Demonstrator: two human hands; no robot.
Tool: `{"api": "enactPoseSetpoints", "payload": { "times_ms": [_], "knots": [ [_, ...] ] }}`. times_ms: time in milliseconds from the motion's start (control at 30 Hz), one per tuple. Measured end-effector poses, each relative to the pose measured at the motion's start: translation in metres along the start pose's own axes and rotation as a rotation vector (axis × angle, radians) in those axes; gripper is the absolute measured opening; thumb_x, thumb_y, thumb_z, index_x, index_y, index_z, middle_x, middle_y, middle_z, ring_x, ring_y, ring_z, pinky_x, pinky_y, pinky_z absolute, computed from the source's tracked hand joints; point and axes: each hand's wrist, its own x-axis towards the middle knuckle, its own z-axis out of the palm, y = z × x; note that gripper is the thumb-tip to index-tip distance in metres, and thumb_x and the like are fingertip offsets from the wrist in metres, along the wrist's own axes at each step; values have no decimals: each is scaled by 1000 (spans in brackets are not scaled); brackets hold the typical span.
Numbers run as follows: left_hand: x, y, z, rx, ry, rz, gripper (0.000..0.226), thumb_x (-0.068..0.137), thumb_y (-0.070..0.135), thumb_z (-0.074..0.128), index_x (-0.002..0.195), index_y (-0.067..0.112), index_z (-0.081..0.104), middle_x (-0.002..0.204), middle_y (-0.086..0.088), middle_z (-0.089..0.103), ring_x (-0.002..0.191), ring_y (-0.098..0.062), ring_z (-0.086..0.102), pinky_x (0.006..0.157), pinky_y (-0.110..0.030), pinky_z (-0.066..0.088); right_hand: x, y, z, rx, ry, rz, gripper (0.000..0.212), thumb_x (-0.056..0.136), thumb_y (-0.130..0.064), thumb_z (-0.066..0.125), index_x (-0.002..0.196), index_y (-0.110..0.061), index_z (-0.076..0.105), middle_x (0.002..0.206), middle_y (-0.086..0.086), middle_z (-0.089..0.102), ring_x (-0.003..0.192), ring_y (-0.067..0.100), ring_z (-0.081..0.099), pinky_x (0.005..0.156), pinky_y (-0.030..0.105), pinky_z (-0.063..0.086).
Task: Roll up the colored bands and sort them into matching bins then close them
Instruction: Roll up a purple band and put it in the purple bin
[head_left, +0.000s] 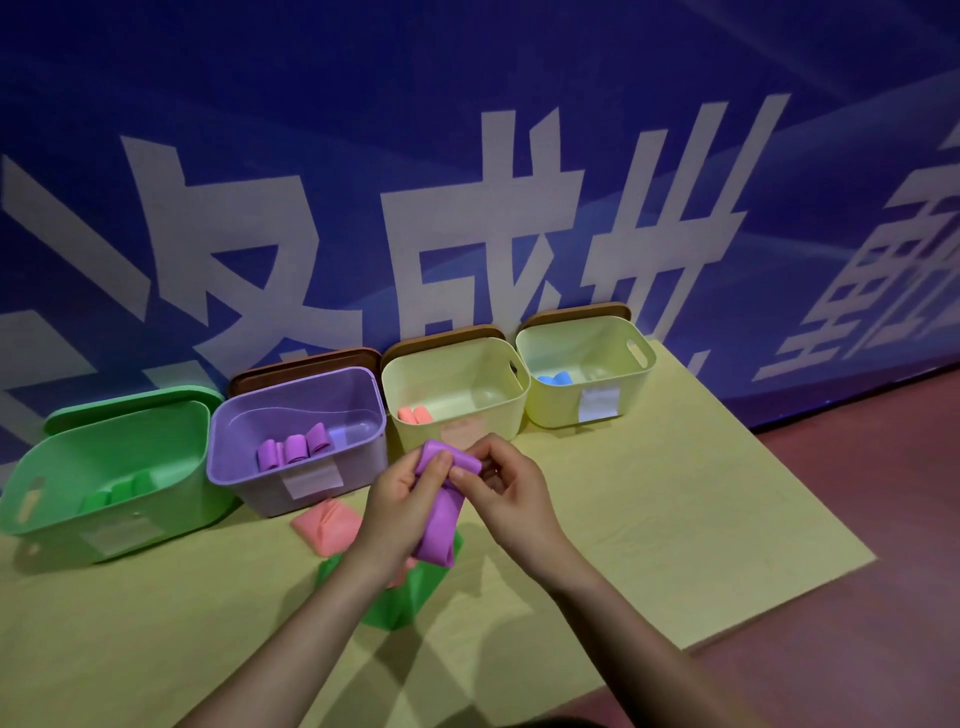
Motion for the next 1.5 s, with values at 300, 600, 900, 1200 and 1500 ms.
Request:
{"api": "enactPoseSetpoints", "payload": {
  "times_ms": [300, 600, 900, 1200, 1500],
  "knots": [
    [-4, -2, -19, -193, 30, -10, 21, 96, 11, 48, 87, 10, 67, 76, 4, 71, 71, -5, 63, 65, -16, 50, 3, -10, 15, -169, -45, -181, 17, 85, -26, 64, 78, -11, 58, 73, 0, 55, 65, 8, 47, 62, 19, 38],
    [-7, -9, -48, -293, 79, -331, 34, 91, 43, 50, 99, 15, 68, 71, -10, 60, 49, -13, 52, 44, -20, 39, 27, -4, 33, -244, -121, -221, 10, 80, -15, 68, 89, -10, 68, 79, -2, 58, 71, 10, 52, 64, 23, 45],
    [-8, -22, -62, -288, 70, -288, 60, 75, 61, 50, 99, 11, 72, 58, -7, 44, 41, -12, 31, 43, -20, 24, 31, -4, 41, -399, -265, -352, 20, 80, -14, 70, 100, -18, 74, 86, -1, 61, 78, 16, 56, 69, 34, 49],
    [-15, -22, -39, -344, -32, -262, 52, 86, 42, 53, 109, -5, 60, 56, -5, 30, 39, -11, 28, 39, -17, 22, 7, -6, 6, -53, -263, -94, 25, 83, -12, 63, 106, -13, 72, 102, 1, 61, 99, 15, 59, 80, 28, 49],
    [-25, -21, 15, -287, -177, -203, 22, 99, 12, 41, 96, 6, 61, 58, 2, 59, 39, -3, 31, 40, -14, 24, -28, -2, -33, 157, -103, 279, 23, 94, -9, 57, 75, -18, 66, 57, -9, 56, 57, 7, 48, 61, 18, 42]
  ]
}}
